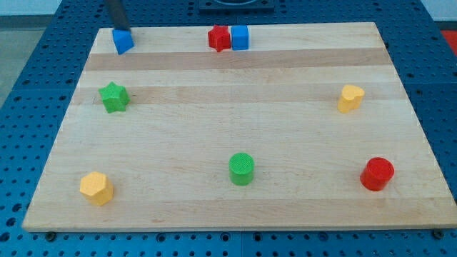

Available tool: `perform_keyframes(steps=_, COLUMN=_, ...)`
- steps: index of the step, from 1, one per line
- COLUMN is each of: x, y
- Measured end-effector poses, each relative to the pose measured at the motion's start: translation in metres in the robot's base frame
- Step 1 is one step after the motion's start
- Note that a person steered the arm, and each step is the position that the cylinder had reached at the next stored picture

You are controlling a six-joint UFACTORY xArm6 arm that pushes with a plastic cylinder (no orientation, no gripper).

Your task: Move the blue triangle diagonal to the red star

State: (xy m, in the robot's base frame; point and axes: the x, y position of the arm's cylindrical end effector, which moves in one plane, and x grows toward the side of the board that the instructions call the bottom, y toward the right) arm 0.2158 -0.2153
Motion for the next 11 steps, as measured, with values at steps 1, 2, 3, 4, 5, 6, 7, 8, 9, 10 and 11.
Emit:
perform_keyframes(steps=1, x=0.032, y=0.062)
perform_keyframes(steps=2, x=0.033, y=0.055)
perform_keyframes(steps=3, x=-0.009, y=0.007)
perform_keyframes(steps=4, x=-0.024, y=-0.012)
perform_keyframes(steps=5, x=-0.012, y=-0.055)
perform_keyframes(steps=6, x=0.016, y=-0.034)
perform_keyframes(steps=7, x=0.020, y=0.047)
perform_keyframes(steps=8, x=0.042, y=0.097)
perform_keyframes(steps=9, x=0.045, y=0.075)
perform_keyframes(steps=10, x=0.014, y=0.015)
perform_keyframes(steps=11, x=-0.002, y=-0.041)
